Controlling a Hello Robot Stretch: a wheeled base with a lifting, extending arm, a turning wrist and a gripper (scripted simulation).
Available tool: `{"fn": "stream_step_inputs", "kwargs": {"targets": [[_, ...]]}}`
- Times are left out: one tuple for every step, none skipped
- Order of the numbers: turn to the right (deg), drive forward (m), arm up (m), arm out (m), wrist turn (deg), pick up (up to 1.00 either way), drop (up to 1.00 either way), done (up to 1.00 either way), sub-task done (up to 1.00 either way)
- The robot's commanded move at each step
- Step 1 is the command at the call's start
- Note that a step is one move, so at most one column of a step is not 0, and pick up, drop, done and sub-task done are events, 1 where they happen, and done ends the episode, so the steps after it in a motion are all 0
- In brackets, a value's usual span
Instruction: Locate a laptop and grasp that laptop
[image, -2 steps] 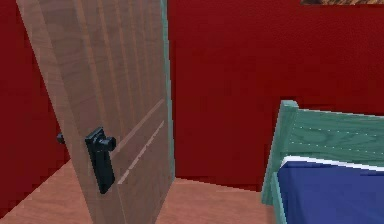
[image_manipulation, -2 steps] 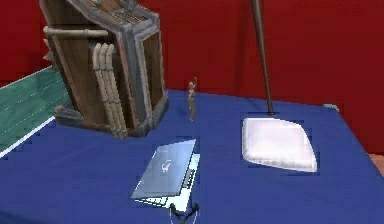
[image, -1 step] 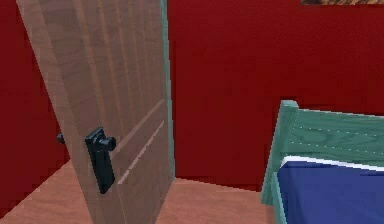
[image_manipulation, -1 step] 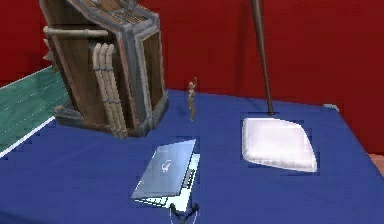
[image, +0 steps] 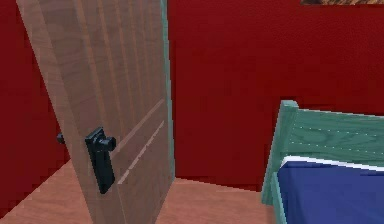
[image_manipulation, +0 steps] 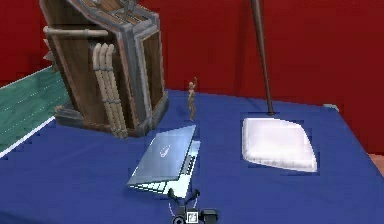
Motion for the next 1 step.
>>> {"fn": "stream_step_inputs", "kwargs": {"targets": [[0.0,0.00,0.00,0.00,0.0,0.00,0.00,1.00,0.00]]}}
